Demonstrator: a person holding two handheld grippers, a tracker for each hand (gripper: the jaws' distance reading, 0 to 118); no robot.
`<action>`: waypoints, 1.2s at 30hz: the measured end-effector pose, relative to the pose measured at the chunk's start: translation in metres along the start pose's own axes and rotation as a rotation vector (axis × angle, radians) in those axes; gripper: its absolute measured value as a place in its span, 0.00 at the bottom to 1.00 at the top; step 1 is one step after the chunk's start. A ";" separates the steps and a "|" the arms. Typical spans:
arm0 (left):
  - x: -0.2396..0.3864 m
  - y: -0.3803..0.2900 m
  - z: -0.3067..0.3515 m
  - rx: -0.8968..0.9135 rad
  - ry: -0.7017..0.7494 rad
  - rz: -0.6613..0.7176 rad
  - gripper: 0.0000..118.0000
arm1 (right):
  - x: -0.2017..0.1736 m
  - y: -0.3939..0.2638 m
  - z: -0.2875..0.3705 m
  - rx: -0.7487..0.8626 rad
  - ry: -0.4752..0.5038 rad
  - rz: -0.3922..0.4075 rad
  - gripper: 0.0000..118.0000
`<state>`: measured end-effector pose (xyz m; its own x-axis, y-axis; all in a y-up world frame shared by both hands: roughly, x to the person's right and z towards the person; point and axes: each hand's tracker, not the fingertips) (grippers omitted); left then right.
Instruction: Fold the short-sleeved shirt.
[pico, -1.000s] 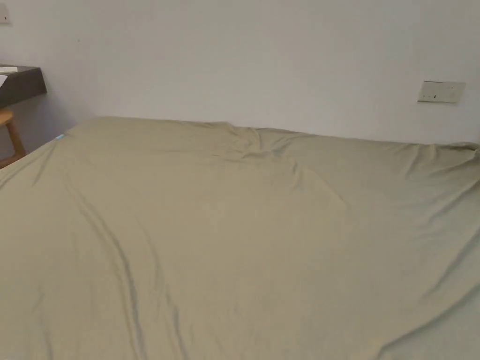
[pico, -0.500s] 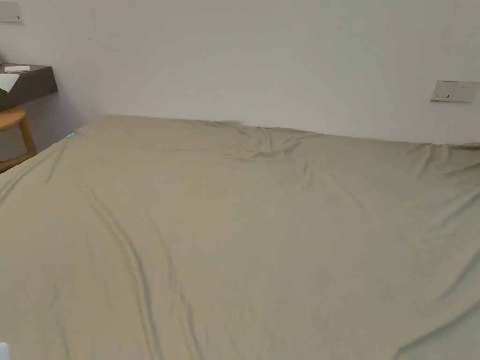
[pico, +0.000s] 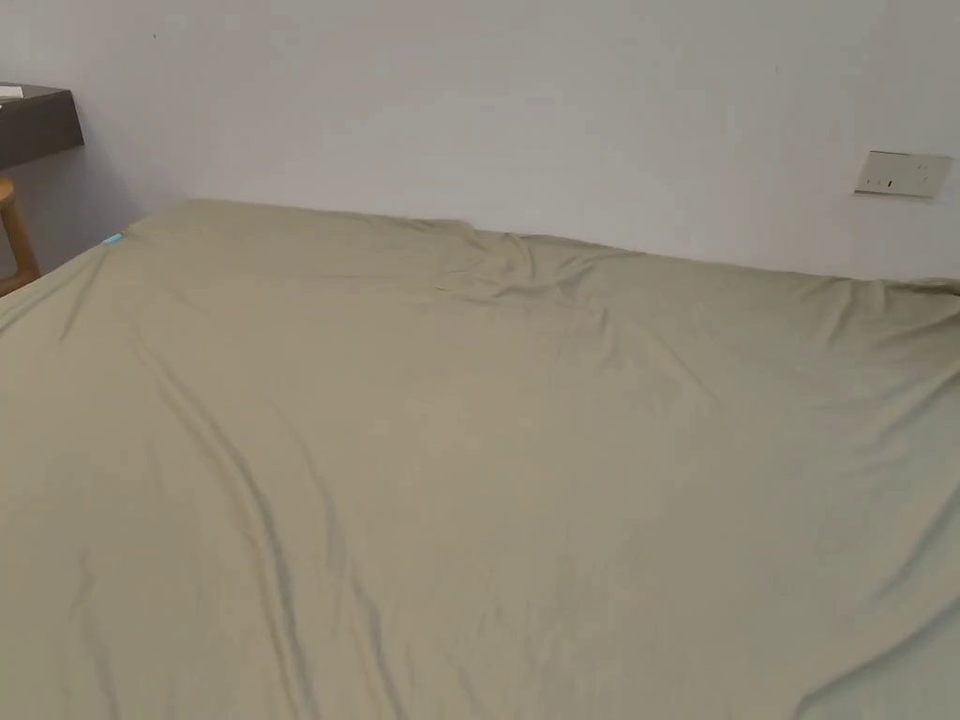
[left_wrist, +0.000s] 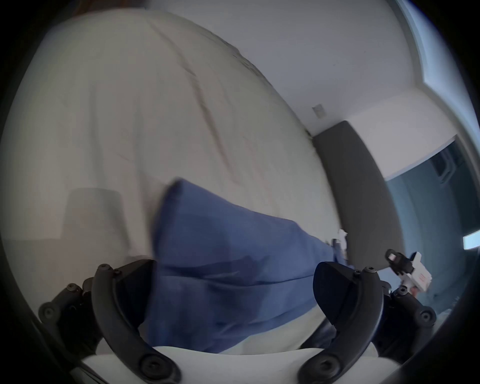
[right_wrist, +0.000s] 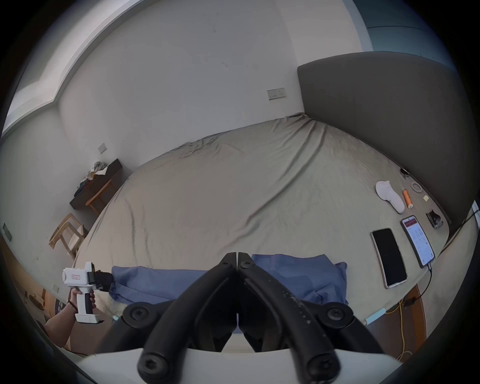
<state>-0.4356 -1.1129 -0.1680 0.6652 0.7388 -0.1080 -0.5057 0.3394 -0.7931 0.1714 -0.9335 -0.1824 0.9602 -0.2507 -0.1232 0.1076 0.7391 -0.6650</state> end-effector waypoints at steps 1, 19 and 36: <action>0.002 -0.001 0.000 0.026 0.006 -0.027 0.99 | -0.003 0.002 -0.002 -0.005 0.009 0.010 0.02; 0.008 -0.010 0.072 0.265 0.040 0.203 0.14 | -0.008 0.006 -0.004 -0.006 0.040 0.038 0.02; 0.135 -0.018 0.041 0.181 0.124 0.019 0.14 | 0.013 -0.015 -0.008 -0.008 0.094 -0.050 0.02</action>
<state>-0.3592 -0.9949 -0.1437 0.7114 0.6727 -0.2037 -0.6018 0.4333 -0.6709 0.1800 -0.9528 -0.1798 0.9252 -0.3448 -0.1584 0.1519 0.7191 -0.6781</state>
